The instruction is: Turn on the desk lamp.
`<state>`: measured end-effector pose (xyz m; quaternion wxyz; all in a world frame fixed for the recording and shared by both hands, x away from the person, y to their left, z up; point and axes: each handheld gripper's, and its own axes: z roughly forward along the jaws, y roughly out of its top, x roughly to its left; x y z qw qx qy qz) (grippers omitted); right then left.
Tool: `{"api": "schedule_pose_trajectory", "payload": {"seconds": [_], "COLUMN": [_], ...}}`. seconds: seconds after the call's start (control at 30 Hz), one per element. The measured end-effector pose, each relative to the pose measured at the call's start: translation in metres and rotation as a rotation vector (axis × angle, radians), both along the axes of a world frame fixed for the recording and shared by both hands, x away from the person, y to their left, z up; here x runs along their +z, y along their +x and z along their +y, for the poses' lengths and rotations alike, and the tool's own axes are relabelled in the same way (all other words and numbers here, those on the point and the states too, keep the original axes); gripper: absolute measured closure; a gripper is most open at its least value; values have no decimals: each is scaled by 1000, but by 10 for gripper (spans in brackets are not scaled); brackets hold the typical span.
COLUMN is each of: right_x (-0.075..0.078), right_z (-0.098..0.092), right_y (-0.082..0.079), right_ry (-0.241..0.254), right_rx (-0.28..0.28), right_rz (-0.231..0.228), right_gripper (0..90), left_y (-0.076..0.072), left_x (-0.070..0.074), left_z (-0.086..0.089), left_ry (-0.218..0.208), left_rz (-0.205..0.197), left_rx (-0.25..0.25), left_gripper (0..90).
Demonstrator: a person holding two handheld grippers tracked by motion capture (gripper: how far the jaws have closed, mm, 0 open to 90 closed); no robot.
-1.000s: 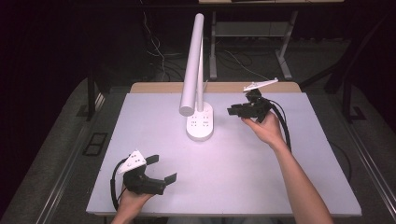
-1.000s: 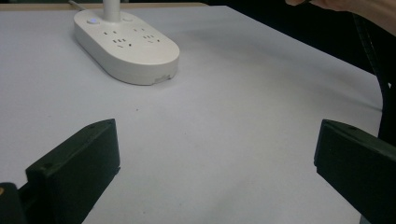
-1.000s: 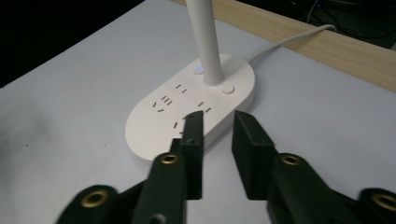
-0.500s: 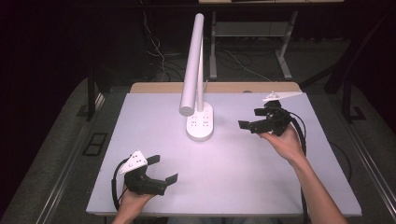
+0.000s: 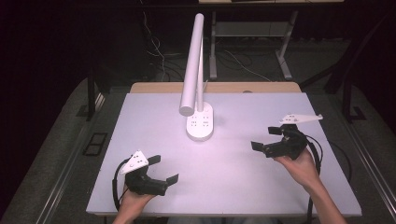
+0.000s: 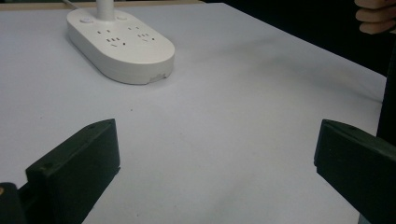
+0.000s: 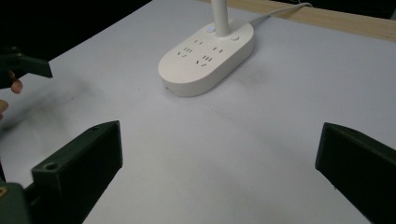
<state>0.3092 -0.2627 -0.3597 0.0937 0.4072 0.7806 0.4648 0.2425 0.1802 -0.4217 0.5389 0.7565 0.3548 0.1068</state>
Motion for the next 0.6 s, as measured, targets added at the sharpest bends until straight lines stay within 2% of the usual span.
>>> {"api": "schedule_pose_trajectory", "payload": {"seconds": [0.3,0.6], "right_x": [-26,-43], "right_z": [-17,-28], "right_y": [-32,-54], "right_ry": [30,48], "right_rx": [-21,-62], "right_rz": [16,22], "right_gripper": [5,5], "left_y": [0,-1], "left_x": [0,0], "left_z": [-1,-1], "left_ry": [11,12], "left_rz": [-3,-1], "left_rx": [-3,0], "left_gripper": [0,0]}}
